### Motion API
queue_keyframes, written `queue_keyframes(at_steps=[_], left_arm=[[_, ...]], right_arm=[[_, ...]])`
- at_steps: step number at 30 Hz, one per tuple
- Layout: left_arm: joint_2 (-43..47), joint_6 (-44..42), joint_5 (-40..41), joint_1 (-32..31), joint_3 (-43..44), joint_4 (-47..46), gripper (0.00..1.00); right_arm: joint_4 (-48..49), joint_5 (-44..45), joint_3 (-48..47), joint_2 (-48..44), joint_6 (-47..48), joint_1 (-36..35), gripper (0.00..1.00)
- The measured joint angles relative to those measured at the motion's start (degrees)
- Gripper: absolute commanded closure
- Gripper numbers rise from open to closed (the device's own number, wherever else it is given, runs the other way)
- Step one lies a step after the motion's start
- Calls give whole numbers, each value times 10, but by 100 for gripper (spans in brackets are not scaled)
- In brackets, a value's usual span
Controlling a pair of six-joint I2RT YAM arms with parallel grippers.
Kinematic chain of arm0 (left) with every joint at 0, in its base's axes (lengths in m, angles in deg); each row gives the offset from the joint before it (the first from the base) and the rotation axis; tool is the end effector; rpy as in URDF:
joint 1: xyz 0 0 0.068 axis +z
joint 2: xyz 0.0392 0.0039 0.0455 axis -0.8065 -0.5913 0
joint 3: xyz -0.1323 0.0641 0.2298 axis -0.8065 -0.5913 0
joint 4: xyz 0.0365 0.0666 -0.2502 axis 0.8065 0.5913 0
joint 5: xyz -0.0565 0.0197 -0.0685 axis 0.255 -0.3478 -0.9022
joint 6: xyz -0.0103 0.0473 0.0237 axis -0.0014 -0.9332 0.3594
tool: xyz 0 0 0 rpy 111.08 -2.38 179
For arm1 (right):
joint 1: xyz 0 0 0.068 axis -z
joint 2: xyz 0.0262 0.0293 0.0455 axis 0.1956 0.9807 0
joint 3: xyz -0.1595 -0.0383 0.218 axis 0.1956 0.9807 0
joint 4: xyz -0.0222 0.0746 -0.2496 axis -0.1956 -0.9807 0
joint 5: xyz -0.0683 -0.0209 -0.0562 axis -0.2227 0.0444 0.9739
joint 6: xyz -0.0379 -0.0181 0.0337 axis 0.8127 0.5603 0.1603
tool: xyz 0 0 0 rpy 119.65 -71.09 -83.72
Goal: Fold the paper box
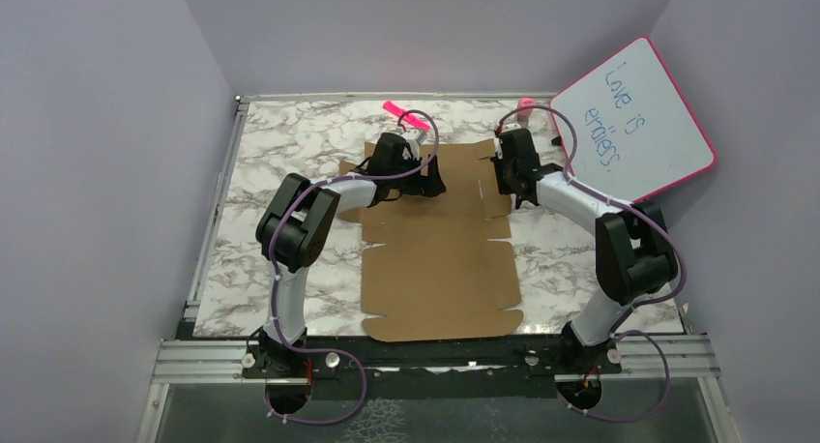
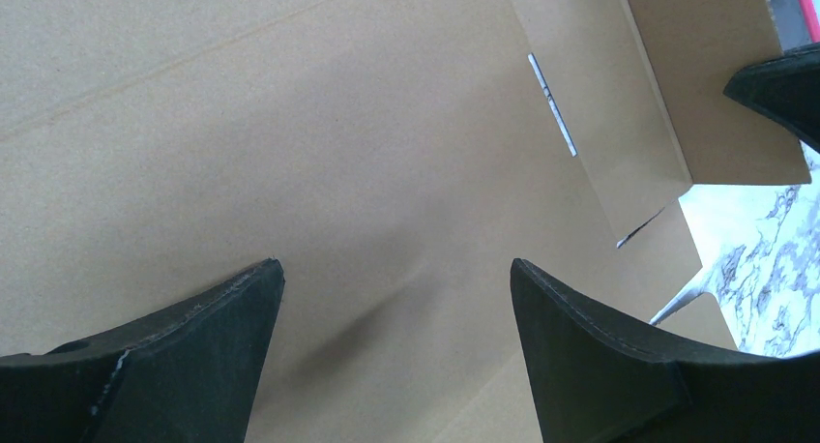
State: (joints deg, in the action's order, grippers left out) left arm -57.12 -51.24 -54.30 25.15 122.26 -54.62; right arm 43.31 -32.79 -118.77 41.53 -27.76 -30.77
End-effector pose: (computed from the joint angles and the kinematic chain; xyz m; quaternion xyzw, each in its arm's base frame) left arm 0.3840 -0.2238 0.1520 0.1380 0.8644 -0.3374 0.3464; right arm 0.3452 0.1142 0.2062 -0.1025 0.9180 -0.0295 0.3819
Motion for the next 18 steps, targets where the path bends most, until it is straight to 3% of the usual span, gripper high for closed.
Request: queue_keyframes(at_steps=[18], left_arm=[[-2,4,0,1,0,-2,11]], right_arm=[[-92,128,-94,18,13,-108,97]])
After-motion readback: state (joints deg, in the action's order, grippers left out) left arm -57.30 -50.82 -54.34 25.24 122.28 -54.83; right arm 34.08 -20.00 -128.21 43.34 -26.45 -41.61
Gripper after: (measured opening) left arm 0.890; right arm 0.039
